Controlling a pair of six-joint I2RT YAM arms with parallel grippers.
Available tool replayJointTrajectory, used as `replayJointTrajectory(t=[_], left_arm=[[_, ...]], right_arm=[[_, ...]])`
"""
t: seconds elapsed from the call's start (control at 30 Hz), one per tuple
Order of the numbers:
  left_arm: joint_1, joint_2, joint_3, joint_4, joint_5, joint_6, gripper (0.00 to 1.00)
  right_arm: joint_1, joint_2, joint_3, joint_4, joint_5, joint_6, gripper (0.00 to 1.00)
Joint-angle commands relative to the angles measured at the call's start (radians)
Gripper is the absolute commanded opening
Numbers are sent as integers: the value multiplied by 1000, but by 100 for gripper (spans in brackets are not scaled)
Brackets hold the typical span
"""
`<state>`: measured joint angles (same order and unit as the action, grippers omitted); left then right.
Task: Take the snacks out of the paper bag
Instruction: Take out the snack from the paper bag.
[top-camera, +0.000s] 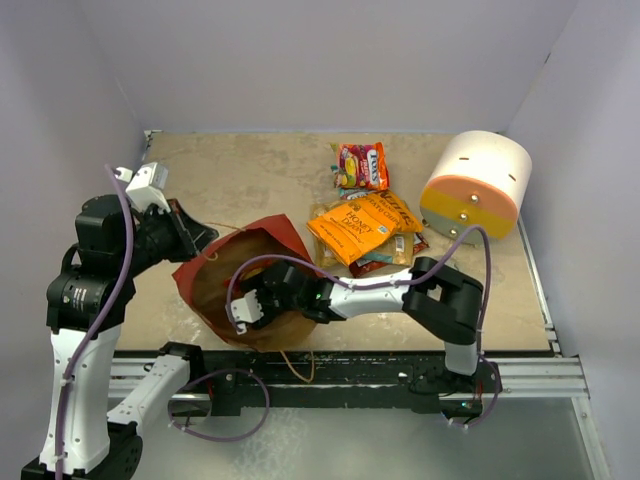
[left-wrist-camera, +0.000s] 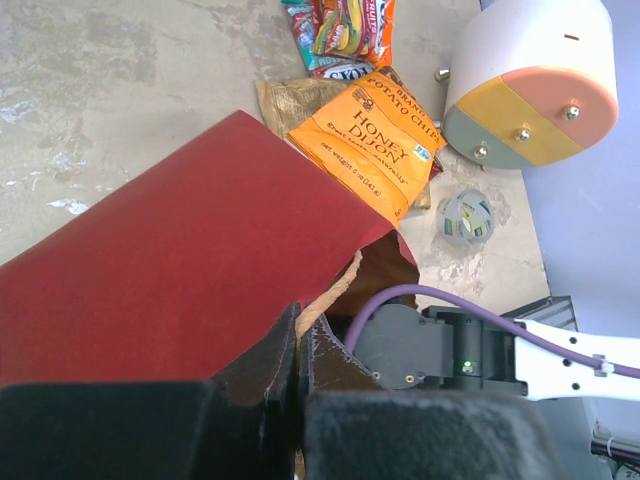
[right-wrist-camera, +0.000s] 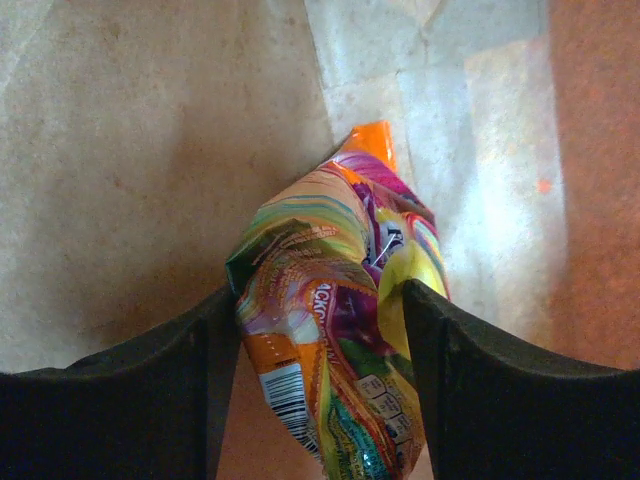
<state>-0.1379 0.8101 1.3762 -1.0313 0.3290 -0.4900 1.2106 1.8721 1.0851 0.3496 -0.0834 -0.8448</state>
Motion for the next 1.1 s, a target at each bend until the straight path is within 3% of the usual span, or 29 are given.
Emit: replayJointTrajectory(t=[0.0, 0.23, 0.37, 0.47, 0.63, 0.97, 1.07], left_arm=[[-2, -5, -7, 40, 6, -24, 0], [-2, -8, -20, 47, 12, -26, 0], [-2, -6, -42, 59, 33, -28, 0], [-2, 10, -42, 60, 49, -23, 0], [-2, 25, -38, 65, 58, -34, 0], [-2, 1, -51, 56, 18, -49, 0], [-2, 0, -62, 61, 11, -56, 0]], right_arm=[[0, 16, 83, 26, 53, -17, 68], [-2, 111, 148, -25, 66, -9, 81], [-3, 102, 151, -40, -104, -51, 83], [-4, 121, 167, 9, -127, -3, 82], [-30, 198, 207, 79, -87, 113, 63], [-65, 110, 183, 80, -108, 187, 22], [-66, 79, 180, 67, -116, 208, 16]])
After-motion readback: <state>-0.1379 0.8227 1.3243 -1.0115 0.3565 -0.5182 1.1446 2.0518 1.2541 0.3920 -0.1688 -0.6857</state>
